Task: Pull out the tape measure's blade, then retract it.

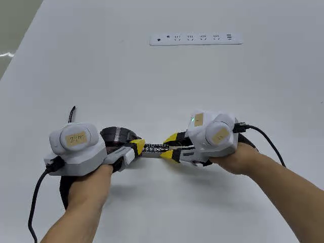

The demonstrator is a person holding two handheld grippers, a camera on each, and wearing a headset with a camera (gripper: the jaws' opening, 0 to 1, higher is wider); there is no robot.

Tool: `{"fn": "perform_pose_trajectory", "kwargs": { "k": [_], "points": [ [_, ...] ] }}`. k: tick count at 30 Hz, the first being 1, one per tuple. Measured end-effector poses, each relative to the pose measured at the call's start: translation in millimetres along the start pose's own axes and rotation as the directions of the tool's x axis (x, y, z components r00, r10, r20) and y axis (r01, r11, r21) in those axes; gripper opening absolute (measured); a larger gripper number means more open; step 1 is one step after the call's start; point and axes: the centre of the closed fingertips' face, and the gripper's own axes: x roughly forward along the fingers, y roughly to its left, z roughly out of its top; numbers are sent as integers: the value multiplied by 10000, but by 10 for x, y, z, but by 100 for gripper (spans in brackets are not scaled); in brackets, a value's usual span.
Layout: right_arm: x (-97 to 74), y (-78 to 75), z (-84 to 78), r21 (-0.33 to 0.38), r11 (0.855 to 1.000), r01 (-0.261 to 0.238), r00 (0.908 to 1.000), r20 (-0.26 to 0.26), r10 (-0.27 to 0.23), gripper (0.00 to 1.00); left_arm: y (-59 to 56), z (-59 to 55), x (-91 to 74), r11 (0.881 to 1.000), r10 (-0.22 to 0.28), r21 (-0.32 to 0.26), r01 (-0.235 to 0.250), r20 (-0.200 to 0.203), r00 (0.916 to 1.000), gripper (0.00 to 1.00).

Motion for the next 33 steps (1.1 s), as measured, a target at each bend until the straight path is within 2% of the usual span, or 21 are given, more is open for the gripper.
{"fn": "perform_pose_trajectory", "kwargs": {
  "k": [21,33],
  "points": [
    [235,48,156,-195,9997,-134,9999,102,136,13,-5,-9,2,10000,0,-79,0,13,10000,61],
    [321,68,218,-761,9967,-296,9996,-54,293,14,4,-2,22,10000,8,-86,-8,9,10000,61]
  ]
}}
